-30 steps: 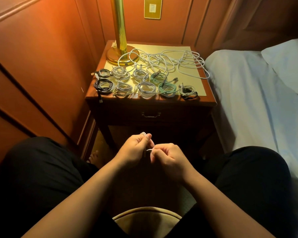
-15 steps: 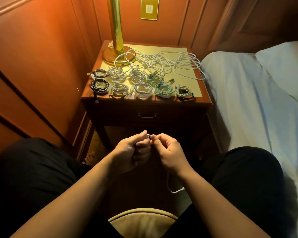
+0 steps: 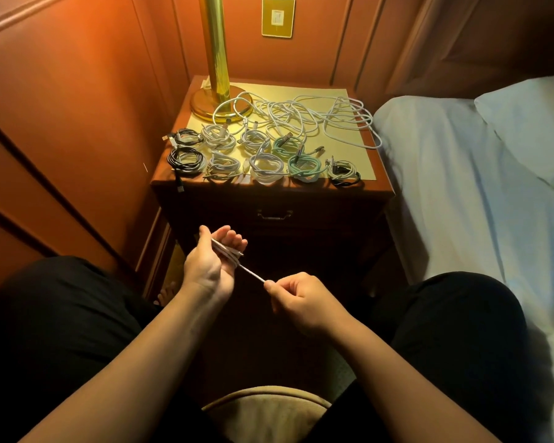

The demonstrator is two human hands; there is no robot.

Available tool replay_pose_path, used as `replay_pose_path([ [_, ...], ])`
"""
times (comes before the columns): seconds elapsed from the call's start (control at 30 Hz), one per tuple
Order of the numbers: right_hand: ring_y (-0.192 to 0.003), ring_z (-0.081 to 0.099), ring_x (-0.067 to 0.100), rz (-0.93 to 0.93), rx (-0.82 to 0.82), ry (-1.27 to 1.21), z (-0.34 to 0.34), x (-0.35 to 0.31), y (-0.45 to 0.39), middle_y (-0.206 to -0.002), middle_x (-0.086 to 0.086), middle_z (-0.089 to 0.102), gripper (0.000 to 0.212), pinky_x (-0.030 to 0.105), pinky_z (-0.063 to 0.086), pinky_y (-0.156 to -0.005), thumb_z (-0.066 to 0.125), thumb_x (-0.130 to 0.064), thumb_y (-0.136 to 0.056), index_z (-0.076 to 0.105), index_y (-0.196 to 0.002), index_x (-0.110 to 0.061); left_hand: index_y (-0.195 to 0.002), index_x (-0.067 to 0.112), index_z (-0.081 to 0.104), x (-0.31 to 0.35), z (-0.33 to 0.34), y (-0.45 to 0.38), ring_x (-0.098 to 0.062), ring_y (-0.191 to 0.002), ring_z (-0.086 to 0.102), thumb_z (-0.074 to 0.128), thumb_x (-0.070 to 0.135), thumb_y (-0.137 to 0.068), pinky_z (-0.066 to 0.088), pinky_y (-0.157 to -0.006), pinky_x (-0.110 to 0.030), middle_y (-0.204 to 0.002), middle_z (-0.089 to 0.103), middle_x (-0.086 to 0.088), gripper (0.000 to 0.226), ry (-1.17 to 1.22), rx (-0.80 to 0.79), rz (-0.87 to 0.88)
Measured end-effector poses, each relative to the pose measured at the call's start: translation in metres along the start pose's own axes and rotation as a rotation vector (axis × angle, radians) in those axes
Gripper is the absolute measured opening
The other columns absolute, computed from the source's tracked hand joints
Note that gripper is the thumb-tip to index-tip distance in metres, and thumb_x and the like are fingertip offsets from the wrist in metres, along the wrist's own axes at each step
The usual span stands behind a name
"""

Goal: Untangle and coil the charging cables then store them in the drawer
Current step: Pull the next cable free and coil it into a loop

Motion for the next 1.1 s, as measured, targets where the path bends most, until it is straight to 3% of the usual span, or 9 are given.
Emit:
replay_pose_path([
  [0.23,-0.053,0.047,0.001,-0.209,0.086,-0.094,-0.01,-0.009,0.005,-0.055,-0.011,0.052,0.039,0.021,0.037,-0.052,0.054,-0.026,-0.102,0.058,-0.064,-0.028,-0.09,0.005,0.072,-0.002,0.001,0.0,-0.016,-0.08,0.074,0.044,0.032,-0.11,0.06,-0.077,-0.026,-0.082,0.075,-0.008,0.044,-0.81,-0.252,0.38],
  [0.33,-0.052,0.046,0.001,-0.251,0.153,-0.148,-0.015,-0.01,0.006,-0.057,-0.011,0.052,0.031,0.022,0.035,-0.05,0.052,-0.031,-0.098,0.057,-0.067,-0.028,-0.083,0.01,0.072,-0.011,0.007,0.016,-0.003,-0.071,0.069,0.05,0.029,-0.108,0.05,-0.064,-0.014,-0.077,0.07,0.0,0.038,-1.167,-0.407,0.603],
  [0.4,-0.054,0.048,0.001,-0.293,0.202,-0.167,-0.019,-0.011,0.006,-0.059,-0.011,0.055,0.031,0.023,0.036,-0.05,0.051,-0.03,-0.1,0.058,-0.07,-0.032,-0.075,0.013,0.068,-0.019,0.01,0.021,-0.004,-0.059,0.063,0.049,0.031,-0.108,0.046,-0.059,-0.019,-0.068,0.064,0.002,0.042,-1.269,-0.55,0.561],
  [0.5,-0.054,0.05,0.0,-0.338,0.311,-0.15,-0.028,-0.011,0.005,-0.06,-0.015,0.058,0.034,0.02,0.038,-0.052,0.049,-0.026,-0.104,0.057,-0.071,-0.033,-0.069,0.012,0.062,-0.026,0.012,0.023,-0.018,-0.05,0.053,0.04,0.048,-0.106,0.047,-0.056,-0.036,-0.056,0.053,-0.005,0.056,-1.202,-0.703,0.276],
  [0.6,-0.06,0.054,0.012,-0.3,0.369,-0.184,-0.033,-0.007,0.001,-0.066,-0.005,0.061,0.03,0.042,0.045,-0.056,0.048,-0.031,-0.103,0.06,-0.076,-0.026,-0.064,0.013,0.048,-0.029,0.017,0.033,-0.015,-0.046,0.038,0.038,0.066,-0.1,0.035,-0.048,-0.029,-0.055,0.037,-0.001,0.064,-1.046,-0.781,-0.062],
  [0.67,-0.066,0.06,0.026,-0.245,0.345,-0.196,-0.033,-0.006,-0.002,-0.074,0.004,0.067,0.027,0.051,0.049,-0.063,0.05,-0.034,-0.103,0.065,-0.086,-0.019,-0.064,0.017,0.037,-0.027,0.019,0.04,-0.013,-0.045,0.028,0.045,0.057,-0.097,0.026,-0.046,-0.029,-0.056,0.028,0.0,0.052,-0.923,-0.837,-0.189],
  [0.8,-0.066,0.064,0.002,-0.148,0.109,-0.31,-0.029,-0.007,-0.004,-0.075,-0.007,0.073,0.023,0.023,0.051,-0.059,0.051,-0.024,-0.109,0.069,-0.12,-0.014,-0.062,0.02,0.034,-0.021,0.013,0.041,-0.011,-0.04,0.026,0.048,0.037,-0.101,0.026,-0.039,-0.026,-0.052,0.025,0.003,0.044,-0.566,-0.969,-0.374],
  [0.93,-0.081,0.065,0.024,-0.217,0.049,-0.29,-0.029,-0.009,-0.001,-0.092,0.02,0.071,0.03,0.05,0.052,-0.072,0.059,-0.037,-0.103,0.074,-0.106,-0.01,-0.07,0.018,0.022,-0.019,0.012,0.041,-0.008,-0.038,0.039,0.064,0.038,-0.098,0.043,-0.043,-0.023,-0.049,0.034,0.005,0.054,-0.335,-0.963,-0.538],
  [1.1,-0.076,0.065,0.017,-0.254,0.146,-0.23,-0.035,-0.012,-0.001,-0.084,0.011,0.071,0.028,0.048,0.055,-0.067,0.059,-0.036,-0.103,0.07,-0.098,-0.011,-0.061,0.017,0.047,-0.011,0.025,0.05,-0.006,-0.044,0.046,0.053,0.046,-0.1,0.048,-0.048,-0.021,-0.052,0.038,0.004,0.05,-0.413,-0.8,-0.484],
])
Point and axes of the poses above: each hand's wrist, its own y-axis away from the middle knuckle, its own z-axis out of the palm, x = y × z, the point moved 3 cm from there along -y, towards the middle knuckle
